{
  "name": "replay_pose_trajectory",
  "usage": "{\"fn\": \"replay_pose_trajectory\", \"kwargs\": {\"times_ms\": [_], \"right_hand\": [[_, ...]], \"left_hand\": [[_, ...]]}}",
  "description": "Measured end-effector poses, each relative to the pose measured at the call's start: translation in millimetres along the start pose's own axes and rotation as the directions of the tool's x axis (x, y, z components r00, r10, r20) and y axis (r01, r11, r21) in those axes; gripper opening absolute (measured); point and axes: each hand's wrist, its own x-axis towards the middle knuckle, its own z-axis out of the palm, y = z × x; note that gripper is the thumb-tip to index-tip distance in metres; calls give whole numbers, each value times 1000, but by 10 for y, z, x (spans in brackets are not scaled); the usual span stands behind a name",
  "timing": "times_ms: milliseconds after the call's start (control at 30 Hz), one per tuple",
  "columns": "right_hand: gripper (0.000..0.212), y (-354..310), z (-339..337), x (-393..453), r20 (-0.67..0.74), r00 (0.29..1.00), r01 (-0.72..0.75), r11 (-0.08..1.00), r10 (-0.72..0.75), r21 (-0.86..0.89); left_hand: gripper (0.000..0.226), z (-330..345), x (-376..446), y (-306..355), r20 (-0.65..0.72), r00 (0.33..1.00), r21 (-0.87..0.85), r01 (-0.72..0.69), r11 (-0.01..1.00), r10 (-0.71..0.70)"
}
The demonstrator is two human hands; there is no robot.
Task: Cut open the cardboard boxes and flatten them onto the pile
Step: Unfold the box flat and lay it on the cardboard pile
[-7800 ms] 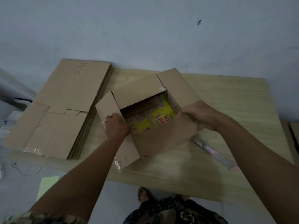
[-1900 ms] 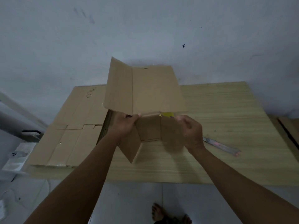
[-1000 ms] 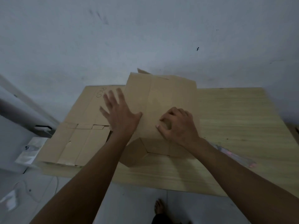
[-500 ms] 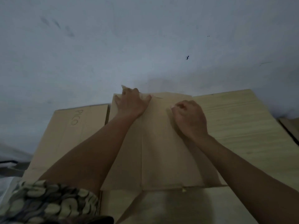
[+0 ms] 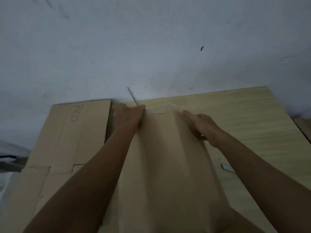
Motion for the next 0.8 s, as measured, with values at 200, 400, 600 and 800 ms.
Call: {"fn": "replay_pose_trajectory", "kwargs": {"times_ms": [200,400,600,800], "right_hand": [[79,295,-24,-55,300,913,-329,935,278,135],[78,291,-17,-119,470,860,-352,898,200,262],[43,-76,-233,-254,402,910,-286,862,107,419],[35,-344,-645,-548,355,933,-114,888,-59,446]], "left_hand": [[59,-66,-536,-143,-178,975,-93,-149,985,131],[47,-337,-888,41,-248,926,-133,-325,936,286],[47,-582,-1170,203,-307,843,-115,-493,863,441],[50,-696,-1334,259,-372,723,40,-614,788,582]]}}
